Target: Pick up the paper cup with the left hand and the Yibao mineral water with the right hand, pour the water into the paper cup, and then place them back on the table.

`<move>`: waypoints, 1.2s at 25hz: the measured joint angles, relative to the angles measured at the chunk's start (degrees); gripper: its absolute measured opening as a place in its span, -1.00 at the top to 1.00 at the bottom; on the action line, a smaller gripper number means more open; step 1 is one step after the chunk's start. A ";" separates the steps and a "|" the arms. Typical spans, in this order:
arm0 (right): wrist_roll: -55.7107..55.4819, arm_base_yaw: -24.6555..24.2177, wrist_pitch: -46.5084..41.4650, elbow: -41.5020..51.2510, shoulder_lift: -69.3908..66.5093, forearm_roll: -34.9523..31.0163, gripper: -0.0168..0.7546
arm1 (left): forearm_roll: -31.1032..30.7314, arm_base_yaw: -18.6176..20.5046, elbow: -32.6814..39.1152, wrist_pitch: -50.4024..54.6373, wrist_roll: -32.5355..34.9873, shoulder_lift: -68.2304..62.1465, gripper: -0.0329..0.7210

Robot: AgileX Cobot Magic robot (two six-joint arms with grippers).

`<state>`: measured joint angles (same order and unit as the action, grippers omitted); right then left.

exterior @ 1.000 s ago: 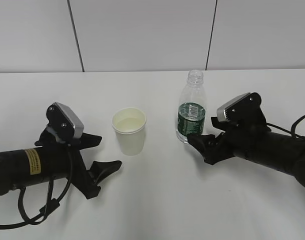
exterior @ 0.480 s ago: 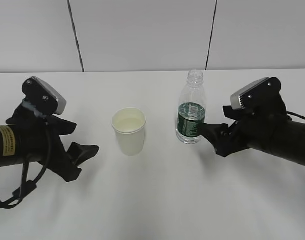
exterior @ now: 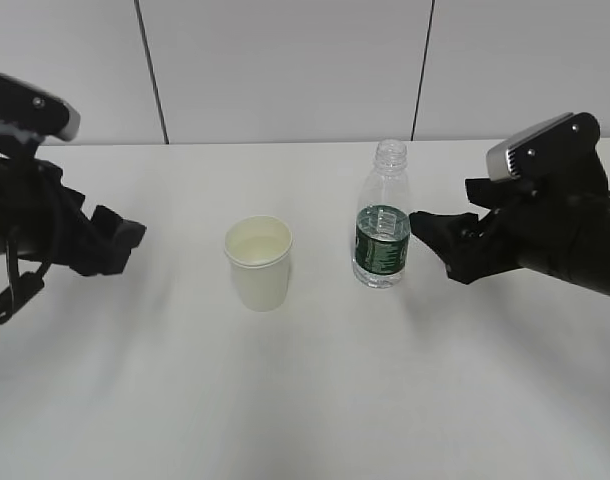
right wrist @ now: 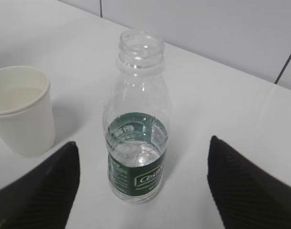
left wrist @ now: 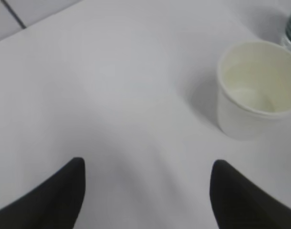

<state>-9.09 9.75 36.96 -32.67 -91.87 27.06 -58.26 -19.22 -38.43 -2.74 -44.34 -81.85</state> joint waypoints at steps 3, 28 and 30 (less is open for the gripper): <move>-0.33 0.00 -0.26 0.00 1.76 0.00 -0.63 | 2.25 0.00 -3.11 6.72 -1.50 0.17 -0.49; -0.91 0.00 0.12 0.09 4.64 0.18 -0.58 | -46.84 5.48 -7.23 -37.44 -43.96 -1.29 -0.41; -0.91 0.00 1.42 0.09 4.64 0.18 -0.58 | -46.89 7.12 -7.23 -41.24 -46.03 -3.49 -0.38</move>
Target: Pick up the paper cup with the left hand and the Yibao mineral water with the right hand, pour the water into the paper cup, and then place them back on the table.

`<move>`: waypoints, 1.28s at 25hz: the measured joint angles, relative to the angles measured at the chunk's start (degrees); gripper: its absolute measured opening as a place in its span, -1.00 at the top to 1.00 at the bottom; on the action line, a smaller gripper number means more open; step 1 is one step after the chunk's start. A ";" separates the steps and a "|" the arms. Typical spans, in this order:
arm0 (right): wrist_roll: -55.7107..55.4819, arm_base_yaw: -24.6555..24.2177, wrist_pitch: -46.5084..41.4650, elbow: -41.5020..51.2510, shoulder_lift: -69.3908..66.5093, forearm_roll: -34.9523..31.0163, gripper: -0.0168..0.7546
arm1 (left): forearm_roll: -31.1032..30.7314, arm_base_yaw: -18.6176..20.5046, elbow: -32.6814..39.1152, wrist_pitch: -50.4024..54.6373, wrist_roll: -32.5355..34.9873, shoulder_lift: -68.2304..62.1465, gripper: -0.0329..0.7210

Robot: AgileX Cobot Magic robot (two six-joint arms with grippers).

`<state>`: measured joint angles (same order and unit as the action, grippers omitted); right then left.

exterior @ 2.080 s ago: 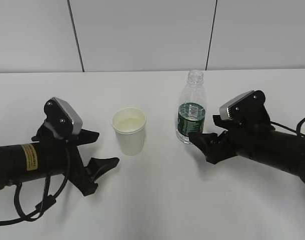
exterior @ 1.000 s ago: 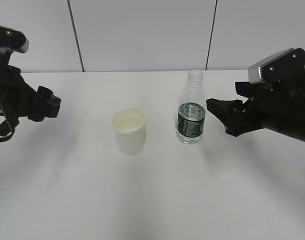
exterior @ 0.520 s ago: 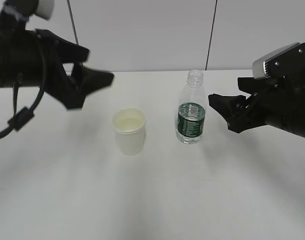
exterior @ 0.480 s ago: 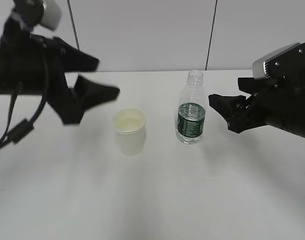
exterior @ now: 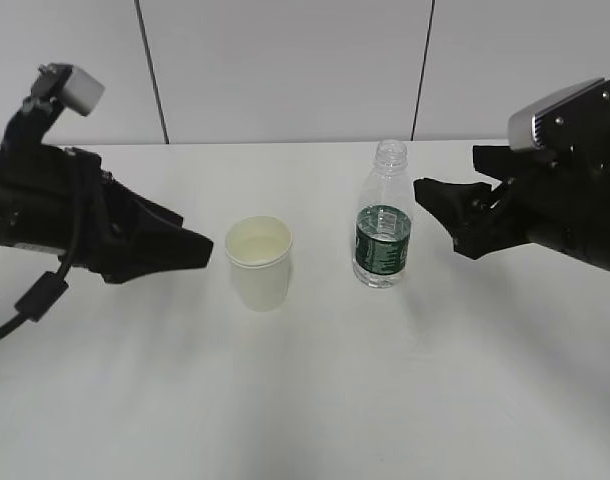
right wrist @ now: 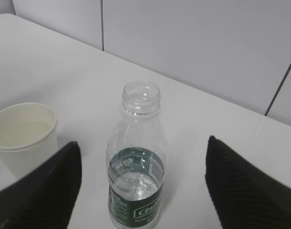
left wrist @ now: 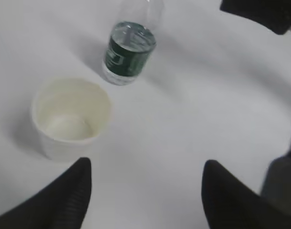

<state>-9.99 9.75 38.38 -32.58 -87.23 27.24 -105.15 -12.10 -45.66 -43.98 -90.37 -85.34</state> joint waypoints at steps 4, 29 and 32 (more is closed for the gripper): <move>0.00 0.00 1.65 0.00 0.00 -0.35 -0.58 | 0.00 0.53 0.00 -14.21 0.75 -6.05 -0.36; -0.40 0.00 6.23 0.00 0.00 -0.35 -0.58 | 13.10 0.59 0.00 75.04 35.22 9.58 -0.35; -0.63 0.00 6.61 0.00 0.03 -0.35 -0.58 | 22.41 0.59 0.00 75.28 36.73 10.72 -0.35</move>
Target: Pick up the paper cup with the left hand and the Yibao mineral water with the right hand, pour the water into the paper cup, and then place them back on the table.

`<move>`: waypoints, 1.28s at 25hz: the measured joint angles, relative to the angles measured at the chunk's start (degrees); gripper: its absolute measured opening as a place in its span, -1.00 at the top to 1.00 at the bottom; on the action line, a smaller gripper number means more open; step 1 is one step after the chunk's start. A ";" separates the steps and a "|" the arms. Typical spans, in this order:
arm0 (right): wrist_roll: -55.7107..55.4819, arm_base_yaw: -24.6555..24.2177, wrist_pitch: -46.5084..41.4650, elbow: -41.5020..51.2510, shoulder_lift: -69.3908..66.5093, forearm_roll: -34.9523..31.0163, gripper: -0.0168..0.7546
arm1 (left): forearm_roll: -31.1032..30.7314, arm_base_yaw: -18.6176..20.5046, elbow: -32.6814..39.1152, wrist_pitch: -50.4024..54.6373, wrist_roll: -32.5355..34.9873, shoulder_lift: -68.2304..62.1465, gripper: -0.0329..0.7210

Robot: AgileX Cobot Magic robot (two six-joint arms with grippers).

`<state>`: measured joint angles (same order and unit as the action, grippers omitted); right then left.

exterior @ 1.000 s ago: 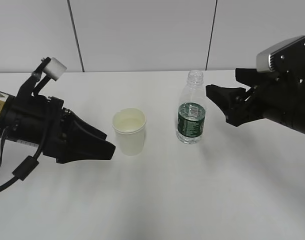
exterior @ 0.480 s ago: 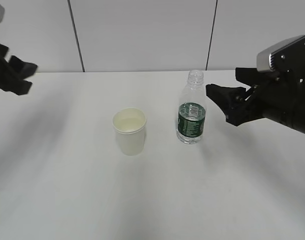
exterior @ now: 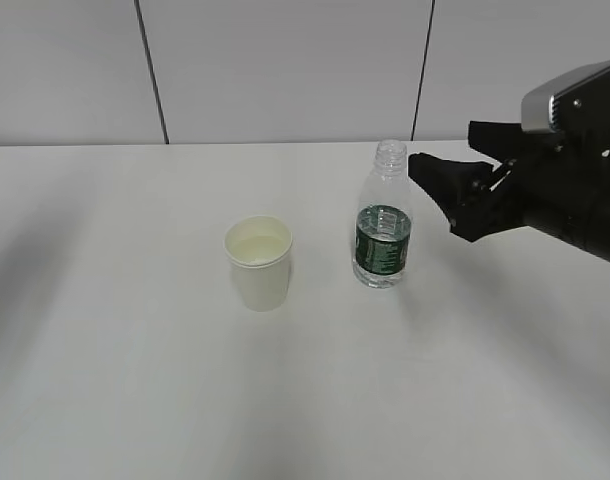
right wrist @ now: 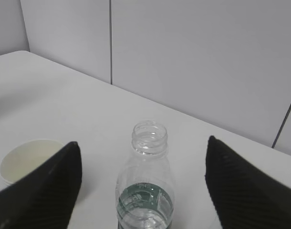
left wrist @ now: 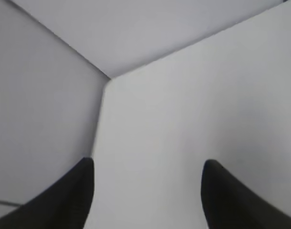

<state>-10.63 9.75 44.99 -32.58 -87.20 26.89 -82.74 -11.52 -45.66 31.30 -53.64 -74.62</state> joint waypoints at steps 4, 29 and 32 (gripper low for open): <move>-0.93 0.00 0.22 0.00 0.00 0.00 -0.58 | 27.49 0.78 0.00 -2.16 9.14 1.74 -0.35; -2.83 0.00 0.40 0.00 0.00 1.95 -0.58 | 89.10 0.92 9.91 15.24 70.66 36.16 -0.35; -2.83 0.00 0.40 0.00 0.00 1.95 -0.58 | 88.60 0.92 12.50 17.51 67.77 42.44 -0.35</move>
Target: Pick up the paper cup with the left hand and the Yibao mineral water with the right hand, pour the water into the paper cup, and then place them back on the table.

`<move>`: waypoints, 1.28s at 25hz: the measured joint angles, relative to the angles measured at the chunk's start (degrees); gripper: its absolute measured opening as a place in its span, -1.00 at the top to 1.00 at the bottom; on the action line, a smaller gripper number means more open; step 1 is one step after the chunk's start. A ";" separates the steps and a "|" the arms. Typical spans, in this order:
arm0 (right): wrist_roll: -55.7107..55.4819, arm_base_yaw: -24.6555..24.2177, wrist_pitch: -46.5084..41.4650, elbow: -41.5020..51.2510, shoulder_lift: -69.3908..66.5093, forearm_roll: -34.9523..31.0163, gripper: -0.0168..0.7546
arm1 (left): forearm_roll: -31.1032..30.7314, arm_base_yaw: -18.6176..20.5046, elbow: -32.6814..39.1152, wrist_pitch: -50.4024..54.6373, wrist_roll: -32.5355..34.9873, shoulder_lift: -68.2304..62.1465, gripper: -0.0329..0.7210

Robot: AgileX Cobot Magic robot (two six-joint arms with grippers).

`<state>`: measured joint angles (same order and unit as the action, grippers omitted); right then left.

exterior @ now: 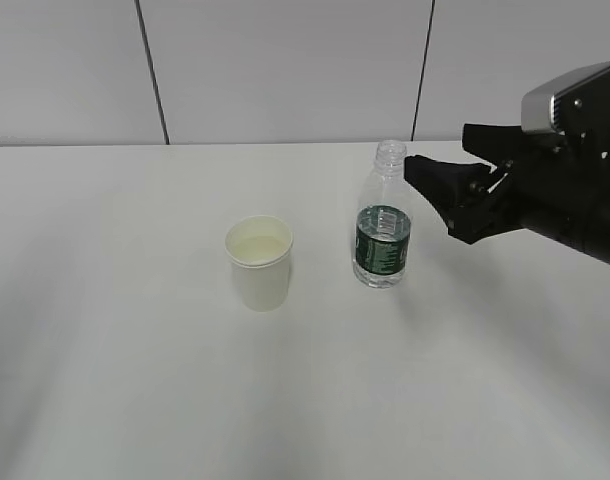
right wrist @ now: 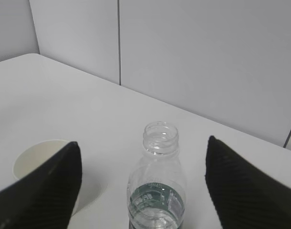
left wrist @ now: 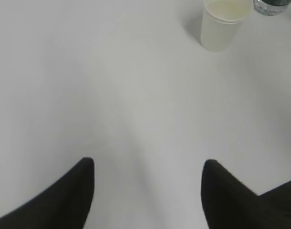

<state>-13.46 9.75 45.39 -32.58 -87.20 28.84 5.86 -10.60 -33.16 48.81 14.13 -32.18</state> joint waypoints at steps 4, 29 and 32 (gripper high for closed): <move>0.00 0.00 0.05 0.00 0.00 0.00 -0.58 | -0.31 0.00 3.33 2.77 -3.45 7.18 -0.35; 0.00 0.00 -4.69 0.00 5.36 1.05 -0.58 | -2.63 0.00 3.45 14.97 -8.51 32.97 -0.35; -0.03 0.00 -5.56 0.00 5.36 1.05 -0.58 | -2.73 0.00 3.45 14.97 -8.68 32.97 -0.35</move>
<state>-13.49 9.75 39.83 -32.58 -81.85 29.89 3.13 -10.60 -29.72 63.79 5.44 0.79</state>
